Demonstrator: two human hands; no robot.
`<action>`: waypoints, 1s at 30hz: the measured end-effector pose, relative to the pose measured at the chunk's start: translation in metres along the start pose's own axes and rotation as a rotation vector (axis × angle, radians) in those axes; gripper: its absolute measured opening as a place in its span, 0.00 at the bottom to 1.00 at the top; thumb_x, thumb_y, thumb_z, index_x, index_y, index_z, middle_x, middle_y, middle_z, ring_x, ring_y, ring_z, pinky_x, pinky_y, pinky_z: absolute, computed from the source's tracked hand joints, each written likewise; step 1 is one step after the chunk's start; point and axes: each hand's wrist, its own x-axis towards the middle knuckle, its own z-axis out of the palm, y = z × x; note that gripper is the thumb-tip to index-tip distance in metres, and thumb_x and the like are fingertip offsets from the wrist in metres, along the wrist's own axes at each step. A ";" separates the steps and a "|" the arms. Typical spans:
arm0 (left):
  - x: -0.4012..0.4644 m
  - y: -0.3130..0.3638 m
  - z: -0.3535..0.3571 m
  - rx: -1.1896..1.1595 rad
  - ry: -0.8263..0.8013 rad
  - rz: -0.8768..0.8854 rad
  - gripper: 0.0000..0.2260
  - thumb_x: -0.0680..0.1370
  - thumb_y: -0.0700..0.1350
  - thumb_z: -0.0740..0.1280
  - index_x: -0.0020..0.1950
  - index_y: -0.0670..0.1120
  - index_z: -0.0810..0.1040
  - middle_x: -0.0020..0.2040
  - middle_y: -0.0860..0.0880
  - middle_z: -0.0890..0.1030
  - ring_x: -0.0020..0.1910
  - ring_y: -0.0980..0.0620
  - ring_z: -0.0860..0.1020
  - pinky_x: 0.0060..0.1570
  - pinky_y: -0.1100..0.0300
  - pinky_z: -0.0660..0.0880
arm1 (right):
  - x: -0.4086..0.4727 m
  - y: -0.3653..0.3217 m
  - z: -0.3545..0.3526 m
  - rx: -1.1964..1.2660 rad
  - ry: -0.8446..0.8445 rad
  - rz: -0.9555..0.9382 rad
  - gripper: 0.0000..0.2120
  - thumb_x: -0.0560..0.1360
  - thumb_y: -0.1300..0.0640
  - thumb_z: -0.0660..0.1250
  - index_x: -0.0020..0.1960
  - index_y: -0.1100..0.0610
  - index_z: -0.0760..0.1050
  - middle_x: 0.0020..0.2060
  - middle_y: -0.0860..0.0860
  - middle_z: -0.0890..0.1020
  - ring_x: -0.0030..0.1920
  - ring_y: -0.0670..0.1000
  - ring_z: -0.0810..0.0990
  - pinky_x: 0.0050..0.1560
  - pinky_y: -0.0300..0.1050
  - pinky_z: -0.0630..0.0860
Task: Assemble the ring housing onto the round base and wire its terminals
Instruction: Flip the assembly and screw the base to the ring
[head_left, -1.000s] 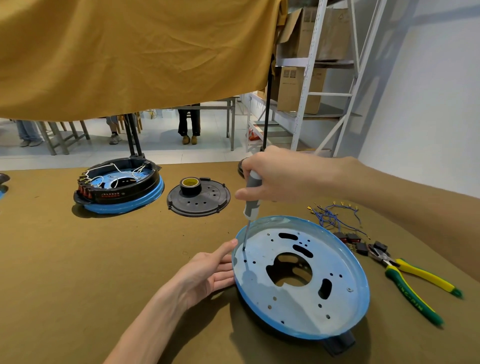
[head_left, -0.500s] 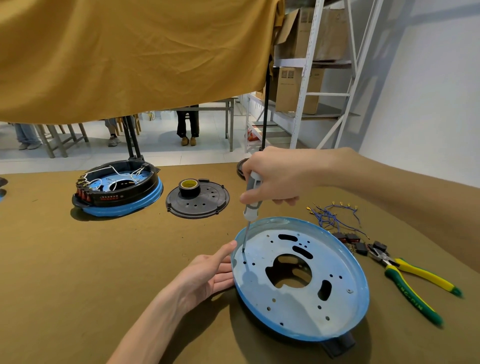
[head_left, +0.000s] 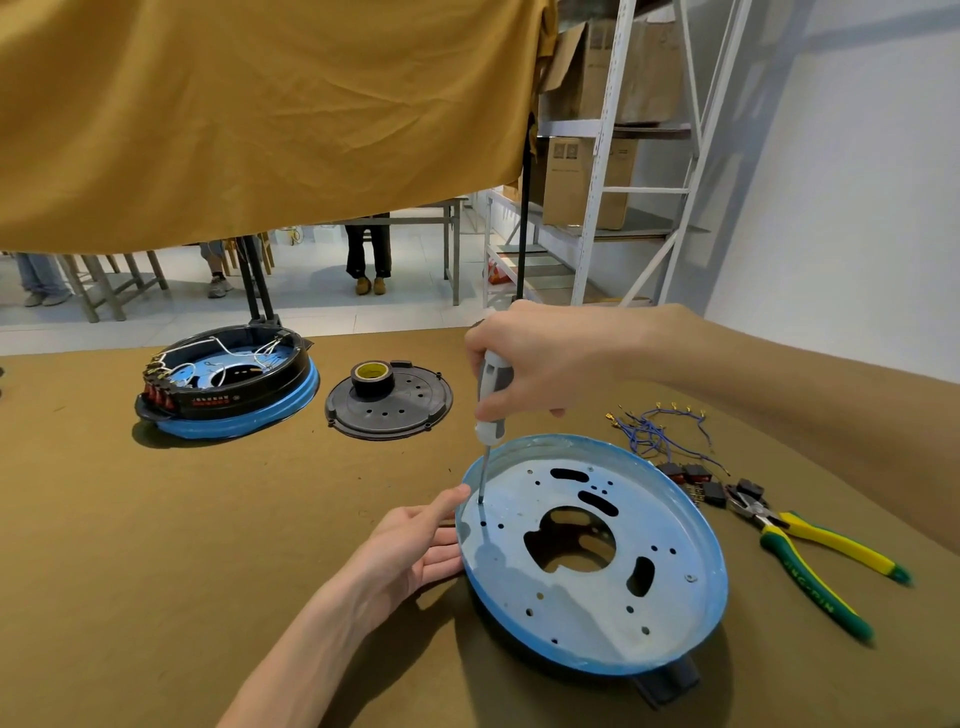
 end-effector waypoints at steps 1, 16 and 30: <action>-0.001 0.000 0.000 0.005 0.001 0.006 0.34 0.69 0.57 0.76 0.69 0.41 0.74 0.52 0.39 0.87 0.51 0.44 0.87 0.44 0.55 0.85 | 0.000 0.000 0.001 0.005 0.015 0.008 0.13 0.77 0.46 0.73 0.49 0.55 0.75 0.33 0.53 0.84 0.23 0.48 0.81 0.24 0.39 0.77; 0.011 0.003 -0.015 -0.031 0.416 0.163 0.13 0.80 0.53 0.71 0.51 0.43 0.81 0.47 0.45 0.88 0.47 0.48 0.87 0.44 0.55 0.84 | -0.077 0.094 0.058 1.336 0.351 0.320 0.05 0.77 0.67 0.65 0.43 0.62 0.71 0.40 0.59 0.83 0.37 0.55 0.83 0.35 0.46 0.79; 0.019 -0.008 -0.006 0.334 0.642 0.384 0.25 0.85 0.58 0.59 0.73 0.41 0.75 0.65 0.42 0.80 0.65 0.42 0.78 0.65 0.41 0.76 | -0.097 0.126 0.194 0.116 0.342 0.692 0.12 0.82 0.48 0.64 0.56 0.54 0.66 0.47 0.49 0.77 0.46 0.51 0.79 0.39 0.46 0.74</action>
